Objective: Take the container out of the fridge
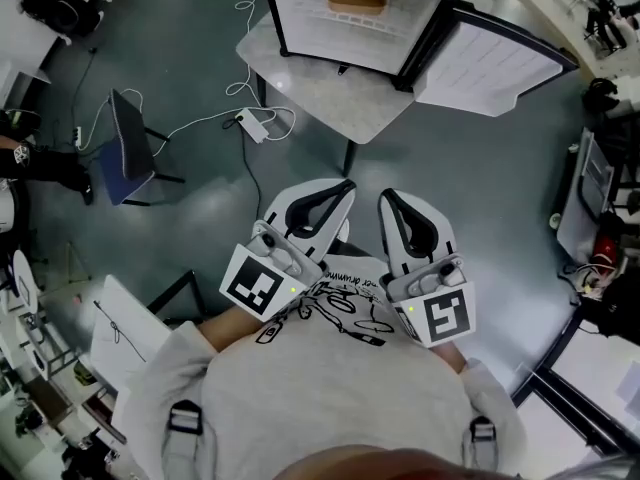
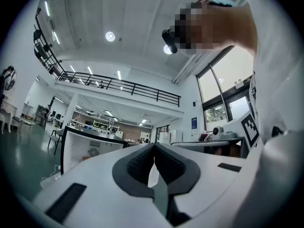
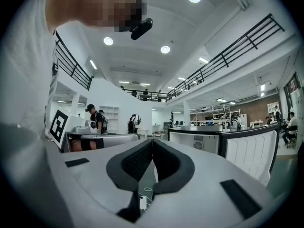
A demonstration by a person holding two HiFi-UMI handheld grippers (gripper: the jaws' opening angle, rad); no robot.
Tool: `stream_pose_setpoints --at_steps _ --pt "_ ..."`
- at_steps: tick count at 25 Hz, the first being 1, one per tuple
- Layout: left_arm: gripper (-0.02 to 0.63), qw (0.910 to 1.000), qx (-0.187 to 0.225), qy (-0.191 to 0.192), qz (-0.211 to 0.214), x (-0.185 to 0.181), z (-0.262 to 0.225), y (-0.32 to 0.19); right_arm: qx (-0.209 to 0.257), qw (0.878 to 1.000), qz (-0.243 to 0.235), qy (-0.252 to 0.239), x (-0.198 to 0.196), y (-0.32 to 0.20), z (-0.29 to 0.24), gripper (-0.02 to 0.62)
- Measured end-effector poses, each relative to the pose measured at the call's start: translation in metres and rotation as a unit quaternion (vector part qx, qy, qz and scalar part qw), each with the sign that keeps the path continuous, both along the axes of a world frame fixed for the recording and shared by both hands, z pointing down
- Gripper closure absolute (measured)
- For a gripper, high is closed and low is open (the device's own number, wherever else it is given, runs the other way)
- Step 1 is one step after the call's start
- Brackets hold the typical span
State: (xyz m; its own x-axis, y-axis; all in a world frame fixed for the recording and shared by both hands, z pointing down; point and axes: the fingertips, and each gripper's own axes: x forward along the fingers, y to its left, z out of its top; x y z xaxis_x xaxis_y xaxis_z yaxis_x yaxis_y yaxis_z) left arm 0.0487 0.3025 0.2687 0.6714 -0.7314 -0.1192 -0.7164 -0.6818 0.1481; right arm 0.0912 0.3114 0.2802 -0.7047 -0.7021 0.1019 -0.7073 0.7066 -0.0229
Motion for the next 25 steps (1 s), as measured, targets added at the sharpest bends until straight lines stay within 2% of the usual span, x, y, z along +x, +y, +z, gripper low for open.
stream_pose_setpoints --at_steps 13,25 --pt "0.591 0.9998 -0.007 0.004 -0.019 0.03 0.003 -0.023 -0.003 1.0 -0.023 0.0 0.029 -0.02 0.004 0.568" --pt "0.591 0.9995 -0.006 -0.003 -0.031 0.028 0.003 -0.041 -0.006 0.999 -0.033 0.002 0.027 -0.037 0.006 0.569"
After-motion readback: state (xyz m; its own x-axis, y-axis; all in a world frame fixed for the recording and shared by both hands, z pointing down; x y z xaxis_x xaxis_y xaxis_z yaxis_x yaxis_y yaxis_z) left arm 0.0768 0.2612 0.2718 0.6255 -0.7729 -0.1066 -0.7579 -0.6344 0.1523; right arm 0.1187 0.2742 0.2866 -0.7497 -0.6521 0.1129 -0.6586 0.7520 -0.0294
